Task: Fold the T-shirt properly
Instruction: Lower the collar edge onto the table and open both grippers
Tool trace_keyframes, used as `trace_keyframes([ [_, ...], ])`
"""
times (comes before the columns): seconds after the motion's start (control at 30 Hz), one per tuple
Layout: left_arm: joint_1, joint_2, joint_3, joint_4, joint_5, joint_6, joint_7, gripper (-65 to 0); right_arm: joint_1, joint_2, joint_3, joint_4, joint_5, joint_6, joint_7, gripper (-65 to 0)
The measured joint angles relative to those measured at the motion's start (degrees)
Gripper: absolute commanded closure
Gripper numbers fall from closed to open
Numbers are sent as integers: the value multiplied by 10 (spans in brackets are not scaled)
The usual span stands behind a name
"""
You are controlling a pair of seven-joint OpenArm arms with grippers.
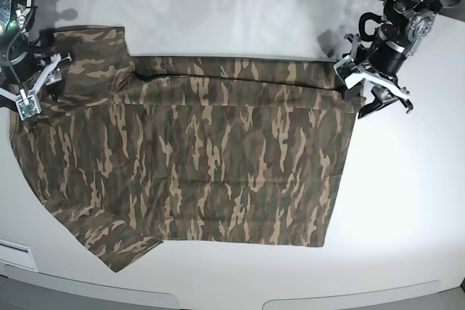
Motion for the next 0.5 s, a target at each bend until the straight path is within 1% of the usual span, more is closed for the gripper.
trace_keyframes([
  [0.13, -3, 0, 0, 0, 0, 3, 5, -303, -5, 0, 0, 51, 76, 59, -66, -418],
  [0.17, -3, 0, 0, 0, -7, 4, 8, -303, -13, 0, 0, 64, 102, 66, -78, -418],
  [0.27, -3, 0, 0, 0, -7, 3, 9, -304, -54, 2, 0, 88, 162, 99, -93, -418],
  [0.33, -5, 0, 0, 0, -7, 3, 9, -304, -86, 2, 0, 92, 182, 123, -98, -418],
  [0.4, -5, 0, 0, 0, -7, 4, 9, -303, -115, 2, 0, 93, 187, 137, -98, -418],
  [0.47, -5, 0, 0, 0, -7, 4, 9, -303, -140, 2, 0, 93, 183, 139, -95, -418],
  [0.5, -5, 0, 0, 0, -6, 4, 9, -303, -152, -1, 0, 93, 169, 141, -90, -418],
])
